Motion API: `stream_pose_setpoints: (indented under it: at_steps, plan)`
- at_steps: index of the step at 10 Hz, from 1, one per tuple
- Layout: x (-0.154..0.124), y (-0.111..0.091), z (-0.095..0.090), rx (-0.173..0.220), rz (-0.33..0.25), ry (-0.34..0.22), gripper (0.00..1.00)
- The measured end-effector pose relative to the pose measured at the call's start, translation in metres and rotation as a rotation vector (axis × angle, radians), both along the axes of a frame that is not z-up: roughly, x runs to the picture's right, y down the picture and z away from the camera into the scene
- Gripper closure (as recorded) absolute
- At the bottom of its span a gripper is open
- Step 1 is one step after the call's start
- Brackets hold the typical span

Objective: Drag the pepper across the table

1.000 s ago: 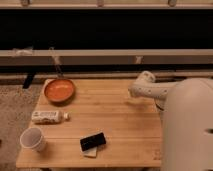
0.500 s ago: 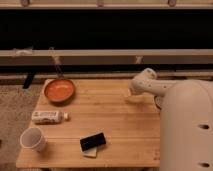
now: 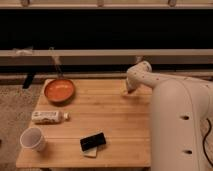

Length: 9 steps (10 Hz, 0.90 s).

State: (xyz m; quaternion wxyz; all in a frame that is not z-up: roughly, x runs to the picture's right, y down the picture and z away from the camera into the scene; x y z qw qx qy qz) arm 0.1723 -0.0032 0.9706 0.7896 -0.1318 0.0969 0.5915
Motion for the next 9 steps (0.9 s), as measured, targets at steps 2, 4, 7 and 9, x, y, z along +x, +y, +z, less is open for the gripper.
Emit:
stream_pose_setpoints:
  at_steps: [2, 4, 7, 9]
  plan:
    - [-0.005, -0.001, 0.01, -0.005, -0.006, 0.044, 0.2]
    - [0.0, 0.001, 0.023, -0.011, -0.004, 0.104, 0.2]
    - [0.015, 0.003, 0.039, -0.034, 0.024, 0.178, 0.21]
    - [0.024, 0.004, 0.047, -0.059, 0.063, 0.193, 0.37]
